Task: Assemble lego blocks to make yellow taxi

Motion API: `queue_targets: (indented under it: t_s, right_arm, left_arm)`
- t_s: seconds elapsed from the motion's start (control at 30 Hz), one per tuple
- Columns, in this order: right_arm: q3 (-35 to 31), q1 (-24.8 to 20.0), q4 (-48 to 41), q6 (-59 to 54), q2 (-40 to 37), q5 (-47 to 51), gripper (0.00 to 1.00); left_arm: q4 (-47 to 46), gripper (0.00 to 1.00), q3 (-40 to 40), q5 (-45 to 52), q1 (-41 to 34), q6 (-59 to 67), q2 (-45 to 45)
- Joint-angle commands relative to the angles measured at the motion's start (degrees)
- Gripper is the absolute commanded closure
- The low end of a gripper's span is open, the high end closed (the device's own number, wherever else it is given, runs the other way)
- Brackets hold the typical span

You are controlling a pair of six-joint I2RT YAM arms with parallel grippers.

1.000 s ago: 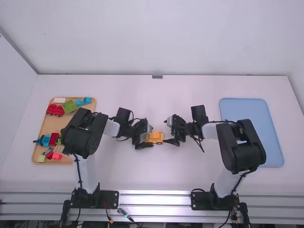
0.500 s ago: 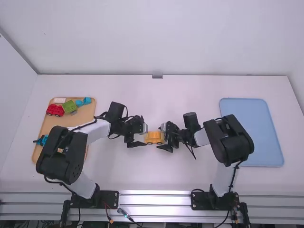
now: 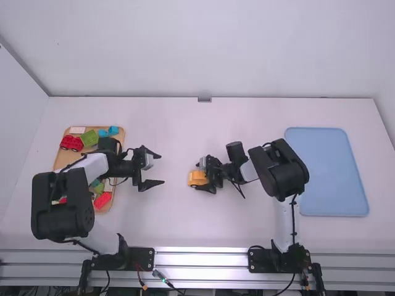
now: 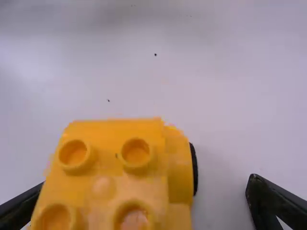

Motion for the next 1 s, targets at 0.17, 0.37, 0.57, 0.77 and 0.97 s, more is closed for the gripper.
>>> queue_targets:
  t_s: [0.17,0.37,0.57,0.77,0.97]
  right_arm:
    - [0.63,0.74,0.7,0.55,1.14,0.68,0.19]
    - [0.66,0.66,1.7,3.61,1.14,0.09,0.46]
    - [1.16,-0.94,0.07,4.55,0.2,0.33,0.47]
    - [-0.57,-5.73,-4.28,6.73,-7.21,4.17,0.51]
    - [-1.73,-13.9,-13.6,6.38,-19.28,16.92,0.52]
  left_arm:
    - [-0.07,0.01,-0.68,5.07,0.74,5.42,-0.85]
    - [1.81,0.01,-2.08,5.05,0.72,5.27,-0.85]
    - [6.27,0.01,-4.02,5.49,0.26,2.97,-0.85]
    - [20.46,0.01,-7.54,4.87,-0.09,-10.4,-0.85]
    - [38.88,0.01,-12.79,4.85,0.39,-22.6,-0.85]
